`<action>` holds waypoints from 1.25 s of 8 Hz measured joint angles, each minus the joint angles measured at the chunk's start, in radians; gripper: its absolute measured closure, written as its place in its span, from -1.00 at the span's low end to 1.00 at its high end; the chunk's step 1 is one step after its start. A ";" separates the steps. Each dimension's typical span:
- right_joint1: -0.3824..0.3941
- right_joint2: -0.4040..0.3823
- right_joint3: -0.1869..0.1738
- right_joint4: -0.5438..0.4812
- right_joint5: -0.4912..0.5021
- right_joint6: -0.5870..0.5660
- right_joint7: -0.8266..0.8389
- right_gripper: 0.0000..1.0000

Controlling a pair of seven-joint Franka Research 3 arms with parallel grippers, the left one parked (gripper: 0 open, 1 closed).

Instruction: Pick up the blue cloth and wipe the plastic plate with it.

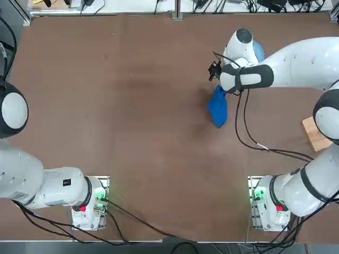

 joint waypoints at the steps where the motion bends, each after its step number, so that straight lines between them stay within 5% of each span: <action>1: 0.000 0.006 0.000 -0.007 0.000 0.002 0.007 -1.00; 10: 0.049 0.057 -0.016 -0.012 -0.031 -0.062 0.125 -1.00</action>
